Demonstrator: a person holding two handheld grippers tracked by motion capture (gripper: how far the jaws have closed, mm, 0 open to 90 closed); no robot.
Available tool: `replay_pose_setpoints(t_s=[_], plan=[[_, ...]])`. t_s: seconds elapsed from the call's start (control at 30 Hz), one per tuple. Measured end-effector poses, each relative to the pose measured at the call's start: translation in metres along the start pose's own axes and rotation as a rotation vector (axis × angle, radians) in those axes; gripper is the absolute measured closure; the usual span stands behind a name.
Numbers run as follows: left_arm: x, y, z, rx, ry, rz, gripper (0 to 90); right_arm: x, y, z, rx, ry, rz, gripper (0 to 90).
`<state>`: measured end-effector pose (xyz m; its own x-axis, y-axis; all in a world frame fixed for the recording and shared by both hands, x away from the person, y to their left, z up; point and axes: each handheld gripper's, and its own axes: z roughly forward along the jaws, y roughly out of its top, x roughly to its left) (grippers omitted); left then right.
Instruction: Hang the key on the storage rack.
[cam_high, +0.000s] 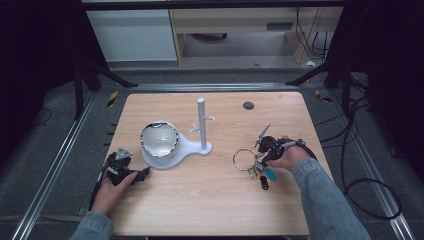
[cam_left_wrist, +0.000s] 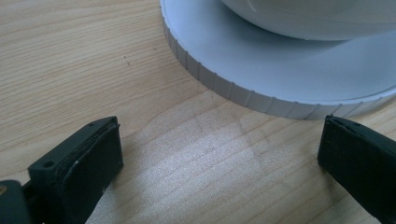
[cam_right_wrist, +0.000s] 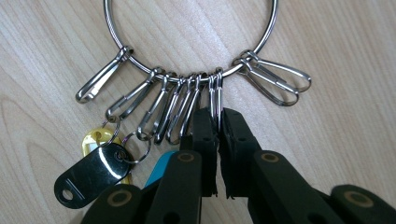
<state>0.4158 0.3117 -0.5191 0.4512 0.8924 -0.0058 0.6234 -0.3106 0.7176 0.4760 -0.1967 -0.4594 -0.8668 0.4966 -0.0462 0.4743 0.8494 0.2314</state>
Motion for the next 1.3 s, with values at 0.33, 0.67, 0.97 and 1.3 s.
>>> replay_pose_setpoints(t_s=[0.33,0.67,0.97,1.3], plan=[[0.0,0.0,0.0,0.0,0.0,0.0,0.0,0.002,0.002,-0.018,-0.02,-0.007,-0.003,85.4],[0.0,0.0,0.0,0.0,0.0,0.0,0.0,0.002,0.008,-0.05,-0.056,-0.032,-0.009,85.4],[0.0,0.0,0.0,0.0,0.0,0.0,0.0,0.001,0.012,-0.075,-0.06,-0.059,-0.018,85.4],[0.0,0.0,0.0,0.0,0.0,0.0,0.0,-0.004,0.011,-0.087,-0.066,-0.078,-0.017,85.4]])
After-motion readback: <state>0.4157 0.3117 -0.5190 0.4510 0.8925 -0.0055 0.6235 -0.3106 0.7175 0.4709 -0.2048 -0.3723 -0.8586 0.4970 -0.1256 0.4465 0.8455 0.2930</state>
